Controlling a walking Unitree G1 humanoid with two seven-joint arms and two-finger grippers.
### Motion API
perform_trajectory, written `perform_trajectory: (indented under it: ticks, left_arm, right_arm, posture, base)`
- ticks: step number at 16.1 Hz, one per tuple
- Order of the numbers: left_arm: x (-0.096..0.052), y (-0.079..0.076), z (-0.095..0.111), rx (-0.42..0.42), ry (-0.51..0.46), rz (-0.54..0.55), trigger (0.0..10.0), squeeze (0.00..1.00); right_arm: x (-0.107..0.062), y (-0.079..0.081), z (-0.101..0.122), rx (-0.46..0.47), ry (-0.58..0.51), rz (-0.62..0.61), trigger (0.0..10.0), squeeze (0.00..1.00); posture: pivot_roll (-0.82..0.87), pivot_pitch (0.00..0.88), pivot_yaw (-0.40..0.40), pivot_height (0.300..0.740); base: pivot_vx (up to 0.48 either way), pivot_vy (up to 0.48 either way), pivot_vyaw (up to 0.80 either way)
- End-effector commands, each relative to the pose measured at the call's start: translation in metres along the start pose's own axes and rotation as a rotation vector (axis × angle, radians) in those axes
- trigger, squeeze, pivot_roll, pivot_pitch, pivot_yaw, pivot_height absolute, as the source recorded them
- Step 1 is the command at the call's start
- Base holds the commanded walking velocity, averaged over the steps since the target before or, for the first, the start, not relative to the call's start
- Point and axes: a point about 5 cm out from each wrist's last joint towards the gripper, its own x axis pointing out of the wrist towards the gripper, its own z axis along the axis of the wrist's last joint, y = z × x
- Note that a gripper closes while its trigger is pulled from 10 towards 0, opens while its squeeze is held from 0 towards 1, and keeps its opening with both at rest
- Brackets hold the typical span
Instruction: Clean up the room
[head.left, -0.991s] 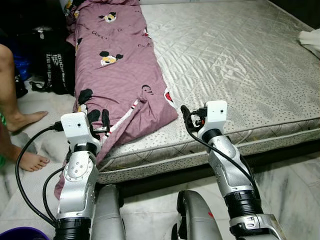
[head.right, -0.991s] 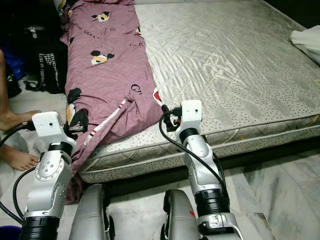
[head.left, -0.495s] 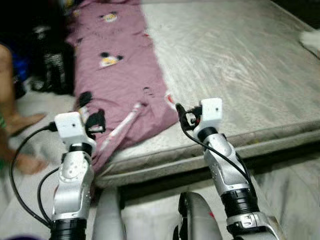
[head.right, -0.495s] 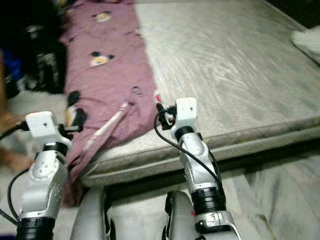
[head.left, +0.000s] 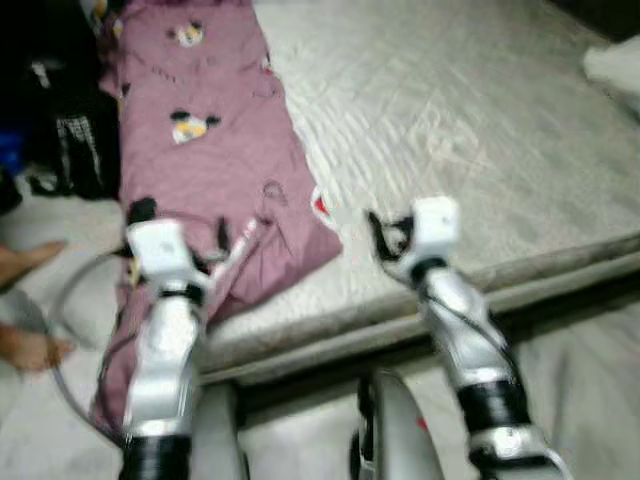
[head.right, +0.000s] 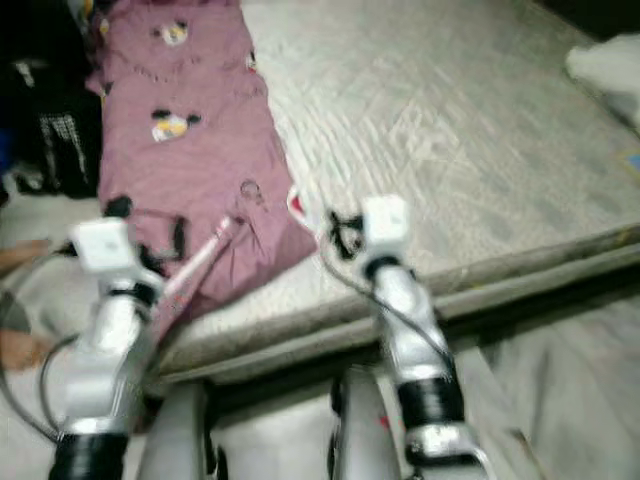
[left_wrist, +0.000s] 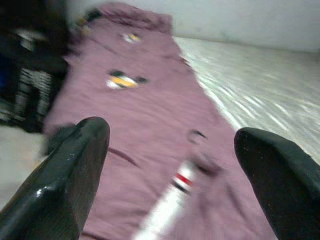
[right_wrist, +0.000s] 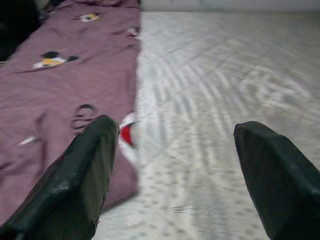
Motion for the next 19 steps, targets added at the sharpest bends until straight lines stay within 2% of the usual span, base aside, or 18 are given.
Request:
perform_trajectory:
  ticks: [1, 3, 6, 7, 10, 13, 15, 17, 19]
  left_arm:
    - [-0.001, 0.009, -0.003, 0.018, 0.018, 0.026, 10.0, 0.0]
    - [0.003, 0.011, -0.005, 0.017, 0.023, 0.032, 10.0, 0.0]
    - [0.019, 0.016, 0.001, 0.018, 0.006, 0.056, 10.0, 0.0]
    - [0.029, 0.02, 0.005, 0.02, -0.004, 0.07, 10.0, 0.0]
    - [0.039, 0.024, 0.01, 0.014, -0.019, 0.104, 10.0, 0.0]
    - [0.044, 0.029, 0.003, 0.002, 0.011, 0.143, 10.0, 0.0]
    - [0.046, 0.031, -0.004, 0.0, 0.03, 0.152, 10.0, 0.0]
    - [0.051, 0.032, -0.007, -0.004, 0.047, 0.162, 10.0, 0.0]
    - [0.058, 0.029, -0.014, 0.024, 0.118, 0.157, 10.0, 0.0]
  right_arm:
    - [-0.001, 0.006, 0.0, 0.007, 0.004, 0.013, 10.0, 0.0]
    - [-0.006, 0.004, -0.001, 0.009, -0.001, 0.011, 10.0, 0.0]
    - [-0.015, -0.008, -0.004, -0.018, 0.024, -0.021, 10.0, 0.0]
    - [-0.017, -0.015, -0.004, -0.029, 0.033, -0.039, 10.0, 0.0]
    - [-0.027, -0.029, -0.003, -0.06, 0.042, -0.066, 10.0, 0.0]
    - [-0.042, -0.042, -0.005, -0.083, 0.074, -0.091, 10.0, 0.0]
    - [-0.062, -0.057, -0.008, -0.091, 0.115, -0.123, 10.0, 0.0]
    - [-0.07, -0.064, -0.009, -0.107, 0.134, -0.146, 10.0, 0.0]
    - [-0.074, -0.069, -0.009, -0.122, 0.158, -0.152, 10.0, 0.0]
  posture:
    - [-0.09, 0.097, -0.025, 0.598]
    - [-0.11, 0.113, -0.025, 0.578]
    - [-0.14, 0.144, -0.026, 0.548]
    - [-0.16, 0.15, -0.027, 0.548]
    - [-0.19, 0.171, -0.031, 0.548]
    - [-0.22, 0.192, -0.03, 0.548]
    - [-0.25, 0.221, -0.028, 0.538]
    - [-0.27, 0.234, -0.031, 0.518]
    - [-0.27, 0.237, -0.036, 0.508]
  base:
    - [0.0, 0.0, 0.0]
    - [0.0, 0.0, 0.0]
    - [0.0, 0.0, 0.0]
    - [0.0, 0.0, 0.0]
    - [0.0, 0.0, 0.0]
    - [0.0, 0.0, 0.0]
    - [0.0, 0.0, 0.0]
    - [0.0, 0.0, 0.0]
    - [0.0, 0.0, 0.0]
